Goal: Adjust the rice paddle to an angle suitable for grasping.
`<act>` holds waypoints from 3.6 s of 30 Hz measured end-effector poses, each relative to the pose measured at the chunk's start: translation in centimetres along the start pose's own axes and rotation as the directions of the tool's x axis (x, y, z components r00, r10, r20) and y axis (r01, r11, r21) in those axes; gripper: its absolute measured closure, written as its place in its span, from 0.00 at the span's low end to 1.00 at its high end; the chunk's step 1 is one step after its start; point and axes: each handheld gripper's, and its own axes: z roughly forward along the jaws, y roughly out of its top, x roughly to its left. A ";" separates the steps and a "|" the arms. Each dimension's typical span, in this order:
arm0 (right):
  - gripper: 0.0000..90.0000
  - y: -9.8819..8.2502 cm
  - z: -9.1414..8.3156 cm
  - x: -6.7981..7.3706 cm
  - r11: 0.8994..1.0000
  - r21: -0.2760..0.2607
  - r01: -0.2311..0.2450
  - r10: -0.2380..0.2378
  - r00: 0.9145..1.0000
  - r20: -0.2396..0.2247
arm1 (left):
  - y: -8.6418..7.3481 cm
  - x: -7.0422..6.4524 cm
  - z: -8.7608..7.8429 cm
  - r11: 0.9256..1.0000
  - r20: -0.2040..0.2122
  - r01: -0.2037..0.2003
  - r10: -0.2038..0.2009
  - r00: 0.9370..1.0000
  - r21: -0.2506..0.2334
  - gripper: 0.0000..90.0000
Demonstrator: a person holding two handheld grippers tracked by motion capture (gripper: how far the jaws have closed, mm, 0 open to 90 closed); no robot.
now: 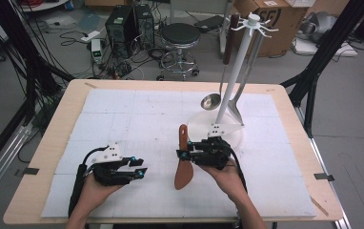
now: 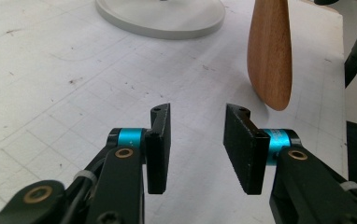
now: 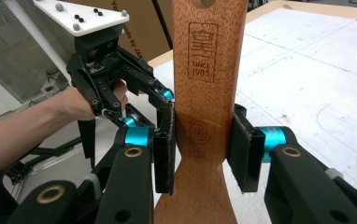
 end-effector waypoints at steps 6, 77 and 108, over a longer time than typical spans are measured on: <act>0.78 -0.4 -0.7 -0.2 1.000 -0.021 -0.011 0.011 1.000 0.005 | 0.0 0.0 0.0 1.000 -0.003 -0.002 0.002 1.000 -0.001 0.67; 0.57 -2.8 14.1 1.2 0.901 0.415 0.127 -0.228 0.952 0.206 | -0.2 1.1 -2.1 0.999 -0.051 0.017 -0.019 0.999 -0.044 0.62; 0.74 -4.0 8.6 1.4 0.845 0.507 0.174 -0.250 0.965 0.085 | -0.3 1.2 -2.3 0.999 -0.067 0.013 -0.017 0.998 -0.047 0.61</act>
